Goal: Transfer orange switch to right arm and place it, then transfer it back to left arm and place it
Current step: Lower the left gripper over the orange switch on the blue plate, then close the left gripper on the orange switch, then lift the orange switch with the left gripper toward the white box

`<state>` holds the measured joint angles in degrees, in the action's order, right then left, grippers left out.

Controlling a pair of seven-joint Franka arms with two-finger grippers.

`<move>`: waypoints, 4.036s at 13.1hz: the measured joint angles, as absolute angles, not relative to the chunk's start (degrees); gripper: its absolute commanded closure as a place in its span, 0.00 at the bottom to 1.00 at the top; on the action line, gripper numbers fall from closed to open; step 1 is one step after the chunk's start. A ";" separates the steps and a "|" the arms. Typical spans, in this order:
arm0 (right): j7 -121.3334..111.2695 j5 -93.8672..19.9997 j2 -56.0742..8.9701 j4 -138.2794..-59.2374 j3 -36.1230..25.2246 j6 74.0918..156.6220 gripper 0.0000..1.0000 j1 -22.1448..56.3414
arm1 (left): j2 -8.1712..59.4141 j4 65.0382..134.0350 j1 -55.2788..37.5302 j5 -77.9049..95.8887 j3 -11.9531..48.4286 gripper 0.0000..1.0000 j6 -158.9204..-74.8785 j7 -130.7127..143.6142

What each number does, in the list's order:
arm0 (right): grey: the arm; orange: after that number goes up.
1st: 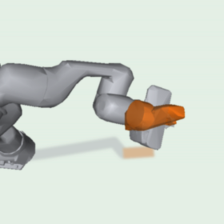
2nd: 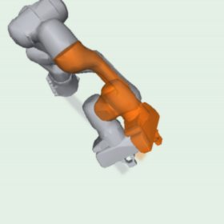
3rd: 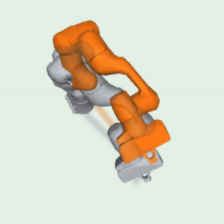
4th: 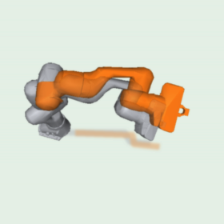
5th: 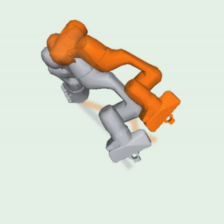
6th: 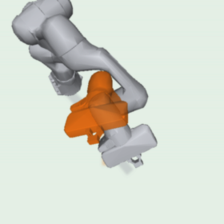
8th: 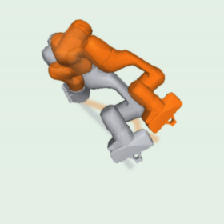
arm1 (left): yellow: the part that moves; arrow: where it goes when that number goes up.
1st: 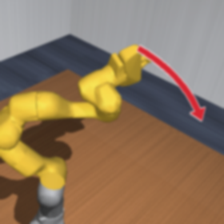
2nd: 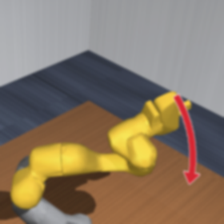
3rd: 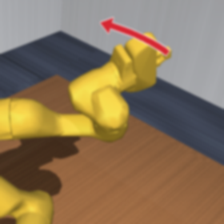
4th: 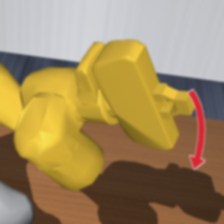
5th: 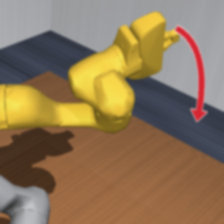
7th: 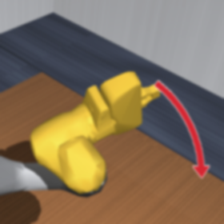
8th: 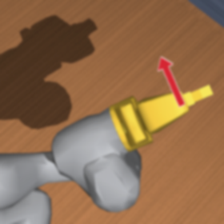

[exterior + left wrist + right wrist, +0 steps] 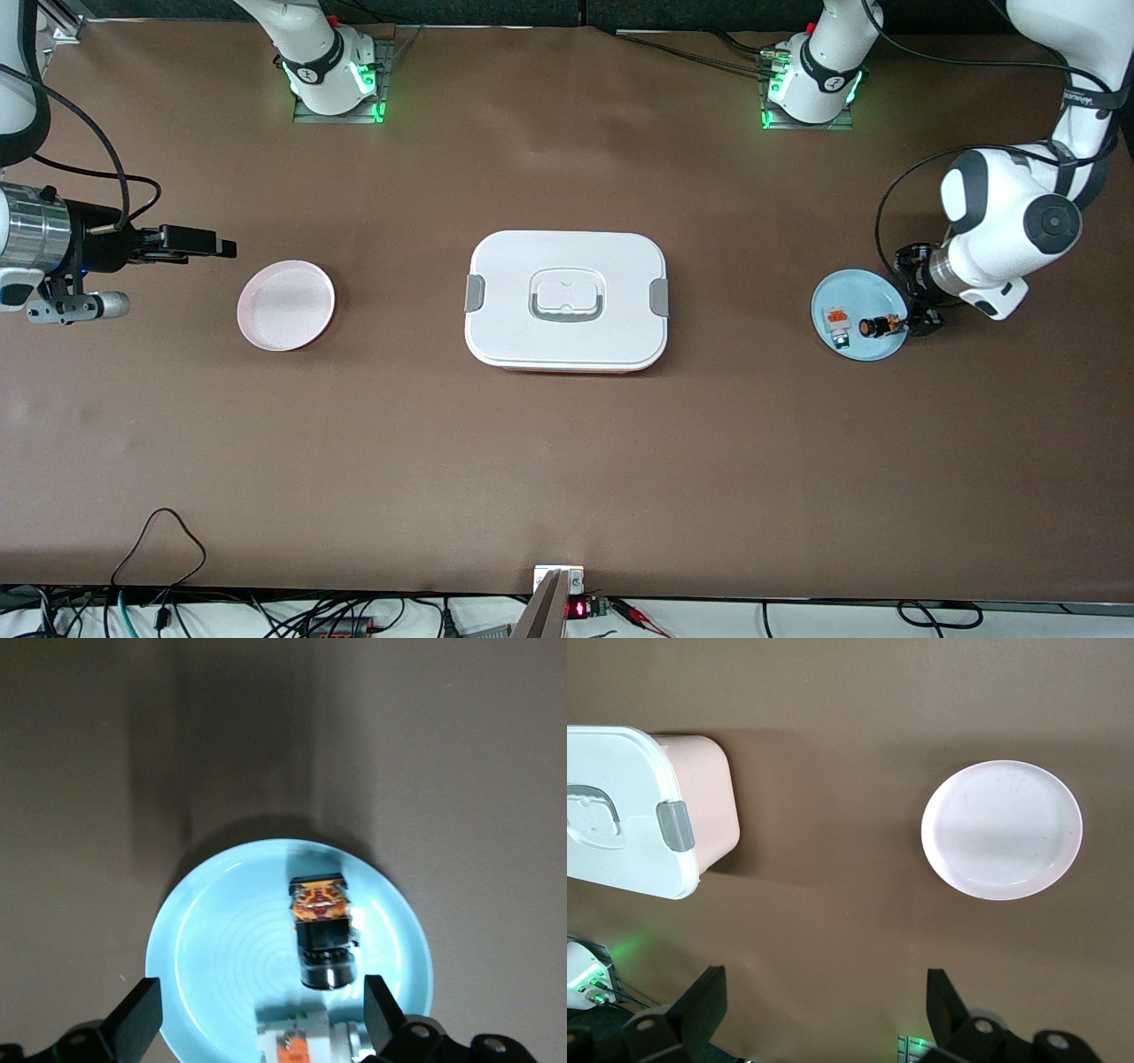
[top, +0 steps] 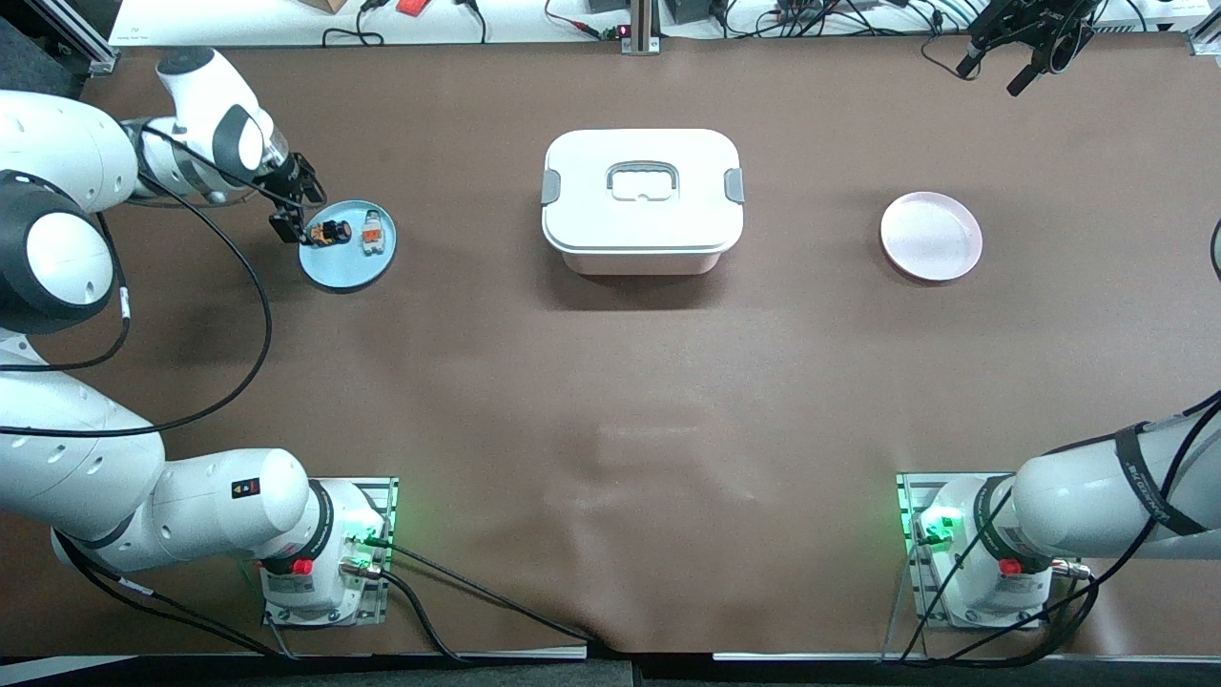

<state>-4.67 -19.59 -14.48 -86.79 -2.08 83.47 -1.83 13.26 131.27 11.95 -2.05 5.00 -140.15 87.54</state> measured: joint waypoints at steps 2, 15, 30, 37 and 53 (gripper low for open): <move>-4.68 -19.59 -14.48 -86.79 -2.08 83.47 0.00 -1.84 | 13.57 133.31 11.96 -2.05 5.00 0.00 -143.38 87.55; -4.69 -19.63 -14.48 -86.79 -2.07 83.50 0.00 -1.79 | 21.00 134.08 11.96 -3.91 5.00 0.00 -153.75 87.55; -4.71 -20.16 -14.48 -86.79 -2.05 83.51 0.00 -1.76 | 22.02 133.29 12.28 -11.64 4.67 0.15 -150.72 78.00; -4.73 -20.24 -14.48 -86.79 -2.05 83.51 0.00 -1.76 | 21.42 133.07 12.51 -11.64 4.64 0.26 -148.80 74.91; -4.76 -20.28 -14.48 -86.79 -2.05 83.51 0.00 -1.76 | 14.27 121.86 12.52 -4.10 8.02 0.92 -129.43 78.50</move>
<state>-4.76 -20.28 -14.48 -86.79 -2.05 83.51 -1.76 14.27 121.86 12.52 -4.10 8.02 -129.43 78.50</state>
